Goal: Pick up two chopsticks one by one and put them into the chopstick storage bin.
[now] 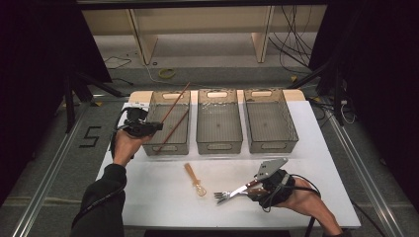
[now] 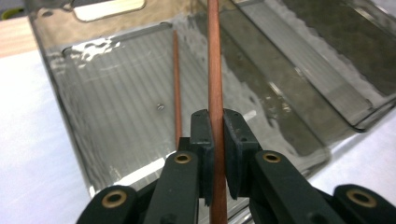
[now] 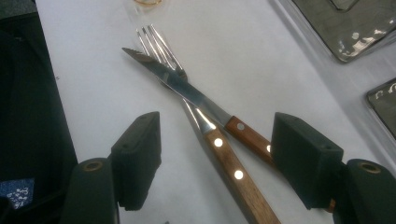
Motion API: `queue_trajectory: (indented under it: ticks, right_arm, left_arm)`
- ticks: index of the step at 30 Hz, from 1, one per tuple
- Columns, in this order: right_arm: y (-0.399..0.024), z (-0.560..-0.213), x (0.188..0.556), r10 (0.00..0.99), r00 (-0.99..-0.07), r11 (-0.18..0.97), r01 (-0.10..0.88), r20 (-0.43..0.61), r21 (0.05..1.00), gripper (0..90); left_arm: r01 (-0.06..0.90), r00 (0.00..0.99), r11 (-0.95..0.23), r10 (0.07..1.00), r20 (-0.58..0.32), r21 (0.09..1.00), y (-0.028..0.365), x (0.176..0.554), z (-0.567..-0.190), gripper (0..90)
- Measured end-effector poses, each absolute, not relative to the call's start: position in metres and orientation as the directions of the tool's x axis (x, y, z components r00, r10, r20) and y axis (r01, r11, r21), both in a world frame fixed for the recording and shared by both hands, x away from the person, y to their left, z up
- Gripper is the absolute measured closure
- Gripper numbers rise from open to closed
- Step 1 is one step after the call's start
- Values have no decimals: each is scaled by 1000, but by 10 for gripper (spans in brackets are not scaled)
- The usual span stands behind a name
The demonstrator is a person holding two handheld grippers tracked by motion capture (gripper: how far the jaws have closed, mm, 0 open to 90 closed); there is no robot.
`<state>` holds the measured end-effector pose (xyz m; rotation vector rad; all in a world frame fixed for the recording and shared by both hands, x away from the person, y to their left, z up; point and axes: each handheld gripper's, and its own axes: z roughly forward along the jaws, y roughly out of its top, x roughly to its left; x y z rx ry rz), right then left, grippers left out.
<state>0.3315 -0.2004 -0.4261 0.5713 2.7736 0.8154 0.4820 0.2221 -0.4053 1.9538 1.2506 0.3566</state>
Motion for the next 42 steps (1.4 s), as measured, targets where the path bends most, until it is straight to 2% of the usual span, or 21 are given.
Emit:
queue_trajectory:
  ticks: [15, 20, 26, 36, 42]
  right_arm:
    - [-201, -427, 331, 414, -908, 773, 310, -71, 553, 345]
    - [-202, -426, 332, 413, -908, 772, 309, -69, 556, 345]
    - [-204, -424, 331, 421, -904, 765, 311, -72, 564, 345]
    - [-207, -425, 331, 439, -897, 744, 327, -57, 582, 344]
    - [-207, -428, 330, 448, -892, 733, 332, -54, 593, 344]
  left_arm:
    - [707, 391, -158, 900, -194, 689, 231, 496, -421, 811]
    - [711, 376, -143, 905, -200, 688, 232, 497, -420, 616]
    - [685, 416, -143, 882, -222, 715, 230, 488, -412, 479]
    - [565, 552, -168, 805, -219, 808, 221, 447, -394, 321]
    - [503, 631, -196, 748, -203, 842, 214, 428, -391, 284]
